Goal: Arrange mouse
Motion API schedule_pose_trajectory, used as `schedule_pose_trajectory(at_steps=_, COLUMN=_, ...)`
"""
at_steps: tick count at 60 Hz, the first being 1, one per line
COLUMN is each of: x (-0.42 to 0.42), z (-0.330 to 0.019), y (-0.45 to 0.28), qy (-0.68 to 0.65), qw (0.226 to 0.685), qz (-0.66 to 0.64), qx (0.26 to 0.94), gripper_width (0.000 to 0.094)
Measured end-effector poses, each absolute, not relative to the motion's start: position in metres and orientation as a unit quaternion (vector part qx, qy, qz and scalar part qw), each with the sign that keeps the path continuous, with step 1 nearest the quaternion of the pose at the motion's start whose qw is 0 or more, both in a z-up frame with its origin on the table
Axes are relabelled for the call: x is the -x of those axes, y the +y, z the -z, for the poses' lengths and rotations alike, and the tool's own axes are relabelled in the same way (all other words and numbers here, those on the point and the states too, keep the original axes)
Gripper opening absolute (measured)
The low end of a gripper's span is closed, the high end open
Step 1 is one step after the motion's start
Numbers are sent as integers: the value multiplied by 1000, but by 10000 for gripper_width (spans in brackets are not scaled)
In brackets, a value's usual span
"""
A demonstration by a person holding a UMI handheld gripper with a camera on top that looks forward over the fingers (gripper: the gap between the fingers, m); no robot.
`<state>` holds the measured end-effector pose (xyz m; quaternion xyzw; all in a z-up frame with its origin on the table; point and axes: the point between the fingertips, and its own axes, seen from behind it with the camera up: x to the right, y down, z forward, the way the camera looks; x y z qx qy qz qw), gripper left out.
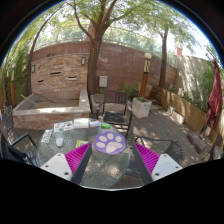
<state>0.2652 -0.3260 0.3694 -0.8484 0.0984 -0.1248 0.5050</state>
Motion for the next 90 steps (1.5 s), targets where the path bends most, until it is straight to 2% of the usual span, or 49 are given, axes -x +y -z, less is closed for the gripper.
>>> schedule_pose_trajectory(at_steps=6, x=-267, z=-355, y=-330, qy=98, qw=492, qz=127, qx=856, gripper_width=845)
schedule_pose_trajectory(at_steps=12, x=-266, z=-321, y=-331, qy=95, qw=470, qz=123, qx=869, gripper_width=844)
schedule_pose_trajectory(at_steps=23, x=-236, z=-222, y=-326, qy=68, qw=420, qz=108, qx=899, gripper_width=850)
schedule_pose_trajectory(at_steps=31, x=-178, z=-142, y=-303, qy=42, qw=379, qz=66, qx=922, gripper_width=847)
schedule_pose_trajectory(at_steps=36, x=-130, z=-112, y=-266, qy=32, qw=378, qz=25, qx=925, gripper_width=845)
schedule_pose_trajectory(at_steps=50, x=-13, z=-60, y=-110, qy=-8, qw=411, qz=-31, qx=911, gripper_width=849)
schedule_pose_trajectory(at_steps=59, x=22, z=-30, y=-17, qy=-5, qw=425, qz=-32, qx=905, gripper_width=848)
schedule_pose_trajectory(at_steps=69, x=36, z=2, y=48, qy=-5, qw=420, qz=-17, qx=907, gripper_width=823)
schedule_pose_trajectory(at_steps=75, x=34, z=18, y=62, qy=3, qw=404, qz=-14, qx=914, gripper_width=728)
schedule_pose_trajectory(at_steps=77, x=32, z=15, y=67, qy=1, qw=413, qz=-8, qx=910, gripper_width=643)
schedule_pose_trajectory(at_steps=79, x=31, z=17, y=69, qy=-2, qw=412, qz=-4, qx=911, gripper_width=500)
schedule_pose_trajectory(at_steps=83, x=31, z=17, y=69, qy=-7, qw=413, qz=2, qx=911, gripper_width=478)
schedule_pose_trajectory(at_steps=90, x=32, z=16, y=70, qy=-24, qw=413, qz=2, qx=910, gripper_width=384)
